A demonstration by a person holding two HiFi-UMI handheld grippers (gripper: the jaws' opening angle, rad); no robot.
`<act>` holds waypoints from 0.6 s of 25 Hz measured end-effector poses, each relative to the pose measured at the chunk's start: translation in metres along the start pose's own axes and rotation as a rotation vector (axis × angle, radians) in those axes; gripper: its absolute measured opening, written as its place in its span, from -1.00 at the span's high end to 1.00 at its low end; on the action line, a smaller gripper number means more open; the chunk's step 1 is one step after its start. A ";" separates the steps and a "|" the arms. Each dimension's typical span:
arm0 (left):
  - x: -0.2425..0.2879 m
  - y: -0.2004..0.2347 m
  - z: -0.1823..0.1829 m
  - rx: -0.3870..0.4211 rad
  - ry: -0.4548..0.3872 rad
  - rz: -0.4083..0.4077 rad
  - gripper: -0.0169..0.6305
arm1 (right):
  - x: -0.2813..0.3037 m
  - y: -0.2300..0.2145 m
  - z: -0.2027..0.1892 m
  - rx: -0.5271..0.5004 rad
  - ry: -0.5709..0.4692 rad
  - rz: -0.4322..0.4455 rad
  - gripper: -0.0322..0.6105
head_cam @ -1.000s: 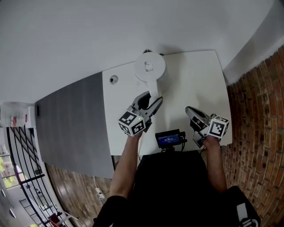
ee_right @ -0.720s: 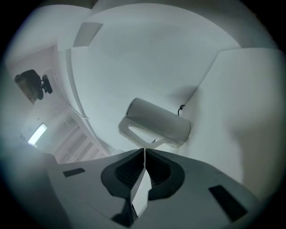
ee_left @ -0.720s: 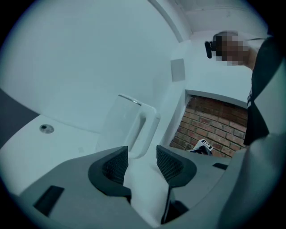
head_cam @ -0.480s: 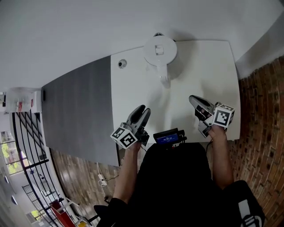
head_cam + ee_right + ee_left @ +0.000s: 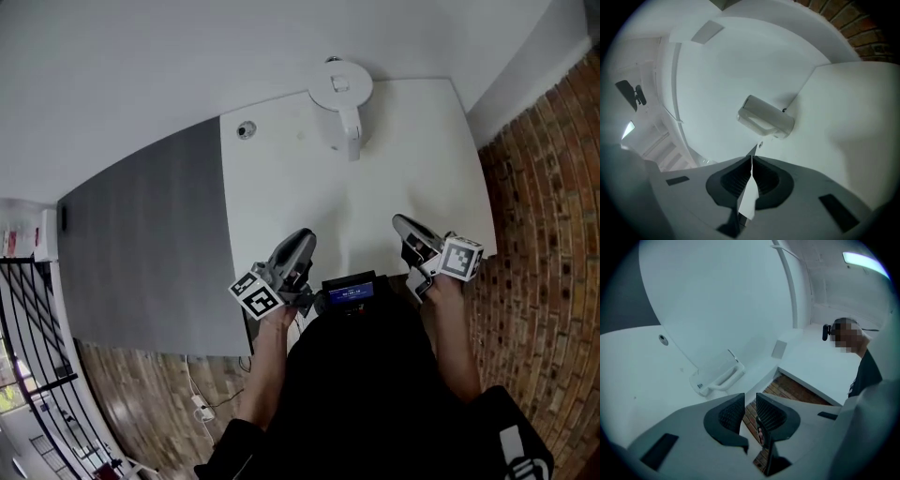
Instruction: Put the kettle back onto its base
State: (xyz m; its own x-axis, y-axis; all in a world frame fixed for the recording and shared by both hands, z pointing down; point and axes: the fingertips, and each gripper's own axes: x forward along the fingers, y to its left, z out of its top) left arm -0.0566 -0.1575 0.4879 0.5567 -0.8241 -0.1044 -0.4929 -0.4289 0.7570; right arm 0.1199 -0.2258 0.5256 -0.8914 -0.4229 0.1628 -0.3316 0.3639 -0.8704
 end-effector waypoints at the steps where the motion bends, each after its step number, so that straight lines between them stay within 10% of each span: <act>1: -0.007 -0.004 -0.003 -0.017 0.011 -0.019 0.68 | -0.005 0.008 -0.012 0.000 -0.016 -0.015 0.84; 9: -0.034 -0.033 -0.049 -0.132 0.135 -0.126 0.73 | -0.070 0.038 -0.074 0.032 -0.122 -0.153 0.84; 15: -0.040 -0.053 -0.063 -0.124 0.157 -0.139 0.73 | -0.082 0.057 -0.071 0.022 -0.153 -0.096 0.84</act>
State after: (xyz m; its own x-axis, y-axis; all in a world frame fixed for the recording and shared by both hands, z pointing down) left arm -0.0105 -0.0783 0.4932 0.7154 -0.6885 -0.1195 -0.3237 -0.4780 0.8165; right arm 0.1518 -0.1117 0.4953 -0.7978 -0.5772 0.1745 -0.4047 0.2980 -0.8645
